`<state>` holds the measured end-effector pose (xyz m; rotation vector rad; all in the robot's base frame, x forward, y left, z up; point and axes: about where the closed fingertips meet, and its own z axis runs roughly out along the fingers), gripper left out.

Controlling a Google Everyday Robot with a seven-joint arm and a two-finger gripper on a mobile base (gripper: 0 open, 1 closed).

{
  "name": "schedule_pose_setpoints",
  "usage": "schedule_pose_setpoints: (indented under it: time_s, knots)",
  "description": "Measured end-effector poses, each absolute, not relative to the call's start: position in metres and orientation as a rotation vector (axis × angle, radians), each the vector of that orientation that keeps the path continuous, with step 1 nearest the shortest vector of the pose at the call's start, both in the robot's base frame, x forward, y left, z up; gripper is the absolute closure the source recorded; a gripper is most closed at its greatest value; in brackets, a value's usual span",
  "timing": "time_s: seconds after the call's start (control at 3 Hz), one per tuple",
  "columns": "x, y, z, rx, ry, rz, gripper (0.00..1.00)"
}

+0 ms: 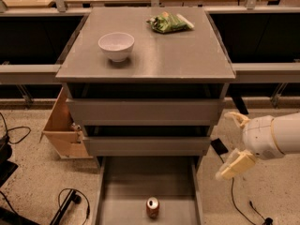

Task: Pick coke can from bottom drawer and place on counter

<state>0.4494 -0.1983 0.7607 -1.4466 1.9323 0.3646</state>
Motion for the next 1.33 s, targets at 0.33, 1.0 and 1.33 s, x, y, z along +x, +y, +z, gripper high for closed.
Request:
schedule_pose_setpoints:
  time_s: [0.33, 1.0, 1.33]
  knots:
    - [0.45, -0.197, 0.759, -1.448, 1.933, 0.368, 0.0]
    - [0.471, -0.167, 0.627, -1.275, 1.878, 0.616, 0.0]
    - [0.476, -0.145, 0.553, -1.215, 1.795, 0.699, 0.0]
